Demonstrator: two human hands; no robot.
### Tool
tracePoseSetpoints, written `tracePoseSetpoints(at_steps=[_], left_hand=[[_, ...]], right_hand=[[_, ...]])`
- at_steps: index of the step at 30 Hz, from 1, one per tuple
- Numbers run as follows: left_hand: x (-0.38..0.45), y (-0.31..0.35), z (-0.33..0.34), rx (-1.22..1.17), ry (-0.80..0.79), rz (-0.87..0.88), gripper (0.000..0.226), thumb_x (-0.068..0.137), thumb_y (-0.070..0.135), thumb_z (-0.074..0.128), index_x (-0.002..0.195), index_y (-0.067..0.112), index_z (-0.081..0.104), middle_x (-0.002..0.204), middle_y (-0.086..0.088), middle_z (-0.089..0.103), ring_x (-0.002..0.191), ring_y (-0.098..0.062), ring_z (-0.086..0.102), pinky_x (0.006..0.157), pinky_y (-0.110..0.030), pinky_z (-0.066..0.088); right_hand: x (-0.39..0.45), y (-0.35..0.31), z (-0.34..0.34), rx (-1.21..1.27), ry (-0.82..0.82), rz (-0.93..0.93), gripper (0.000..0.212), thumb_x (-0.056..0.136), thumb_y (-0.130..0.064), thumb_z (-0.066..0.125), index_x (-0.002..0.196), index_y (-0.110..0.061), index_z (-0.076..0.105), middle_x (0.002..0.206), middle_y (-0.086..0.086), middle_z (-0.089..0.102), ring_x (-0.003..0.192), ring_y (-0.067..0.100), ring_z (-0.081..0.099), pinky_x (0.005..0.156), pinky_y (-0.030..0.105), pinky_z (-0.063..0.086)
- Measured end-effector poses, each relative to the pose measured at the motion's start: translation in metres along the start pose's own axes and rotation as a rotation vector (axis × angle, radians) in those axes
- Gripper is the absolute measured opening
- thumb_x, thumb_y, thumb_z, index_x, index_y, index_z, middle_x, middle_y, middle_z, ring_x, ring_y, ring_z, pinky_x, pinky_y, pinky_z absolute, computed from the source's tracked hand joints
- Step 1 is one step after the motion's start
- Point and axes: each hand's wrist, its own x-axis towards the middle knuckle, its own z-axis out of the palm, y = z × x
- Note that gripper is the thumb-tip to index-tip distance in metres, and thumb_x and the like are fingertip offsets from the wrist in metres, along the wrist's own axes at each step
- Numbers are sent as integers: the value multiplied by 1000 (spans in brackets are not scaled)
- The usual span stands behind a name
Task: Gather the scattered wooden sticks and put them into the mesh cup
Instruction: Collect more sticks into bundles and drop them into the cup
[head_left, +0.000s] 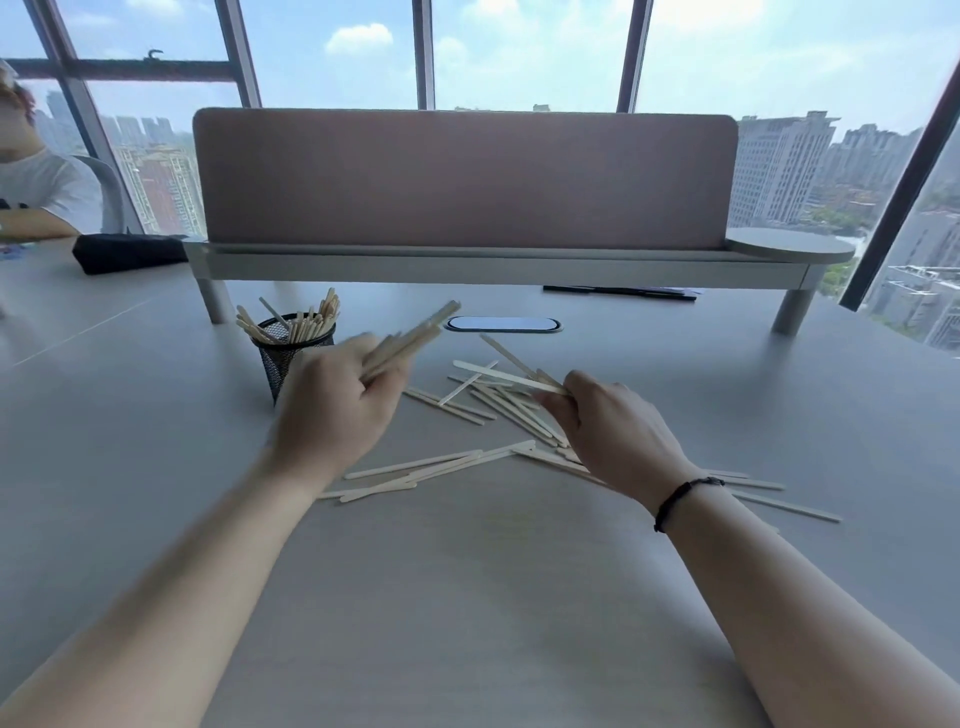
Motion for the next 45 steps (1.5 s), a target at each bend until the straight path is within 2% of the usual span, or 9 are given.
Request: tracePoseSetpoints(at_steps=[3, 8, 18, 22, 25, 28, 32, 37, 45], left_hand=[[11, 21, -15, -317, 174, -67, 59, 98, 36, 53, 54, 11, 25, 46, -11, 26, 45, -27, 27, 44, -32, 30], [9, 22, 5, -891, 91, -400, 58, 92, 43, 58, 45, 21, 31, 40, 7, 27, 33, -17, 23, 45, -22, 24], [-16, 1, 42, -855, -96, -538, 59, 84, 51, 67, 53, 17, 32, 49, -5, 28, 38, -17, 24, 48, -24, 22], [-23, 1, 46, -844, -172, -604, 75, 77, 58, 71, 56, 2, 25, 51, -7, 23, 42, -19, 21, 46, -32, 19], [-25, 1, 46, -830, -177, -615, 75, 82, 51, 71, 55, -2, 26, 48, -12, 25, 42, -20, 25, 43, -42, 24], [-26, 3, 45, -767, -146, -589, 69, 91, 37, 70, 51, -8, 35, 45, -27, 36, 40, -23, 38, 49, -41, 37], [-27, 1, 46, -729, -129, -565, 60, 93, 28, 71, 42, 10, 46, 39, -8, 46, 40, -23, 47, 54, -41, 47], [-26, 3, 45, -741, -117, -592, 66, 90, 33, 73, 59, -13, 38, 52, -35, 36, 43, -23, 40, 48, -40, 40], [-26, 5, 45, -700, -131, -608, 57, 90, 36, 73, 53, 1, 45, 48, -16, 43, 41, -22, 41, 41, -25, 38]], right_hand=[[1, -8, -3, 45, 29, -4, 56, 96, -65, 32, 74, -14, 39, 59, 3, 49, 59, 35, 47, 47, 36, 27], [3, -19, -6, 132, 39, 8, 58, 95, -66, 35, 69, -15, 34, 56, 2, 45, 56, 31, 42, 48, 36, 30], [28, -48, -25, 527, 180, 61, 56, 92, -55, 55, 62, -16, 27, 57, -1, 28, 52, 14, 24, 50, 32, 22], [42, -68, -32, 897, 214, 146, 64, 93, -51, 59, 65, 2, 35, 50, 9, 34, 42, 18, 29, 46, 28, 25], [48, -81, -39, 1155, 216, 208, 46, 96, -45, 60, 73, -8, 45, 41, 2, 32, 33, 17, 26, 41, 22, 23], [53, -88, -39, 1306, 203, 240, 52, 98, -42, 57, 61, -18, 29, 42, -3, 26, 35, 15, 21, 43, 22, 19], [48, -91, -25, 1377, 164, 254, 56, 99, -41, 56, 59, -21, 22, 46, -1, 22, 44, 15, 18, 44, 27, 18], [34, -91, -6, 1386, 100, 264, 54, 99, -36, 58, 55, -19, 32, 44, -1, 26, 39, 14, 22, 44, 25, 21], [21, -99, 17, 1238, 23, 152, 51, 95, -32, 65, 60, -7, 38, 44, 4, 33, 37, 18, 31, 44, 30, 30]])
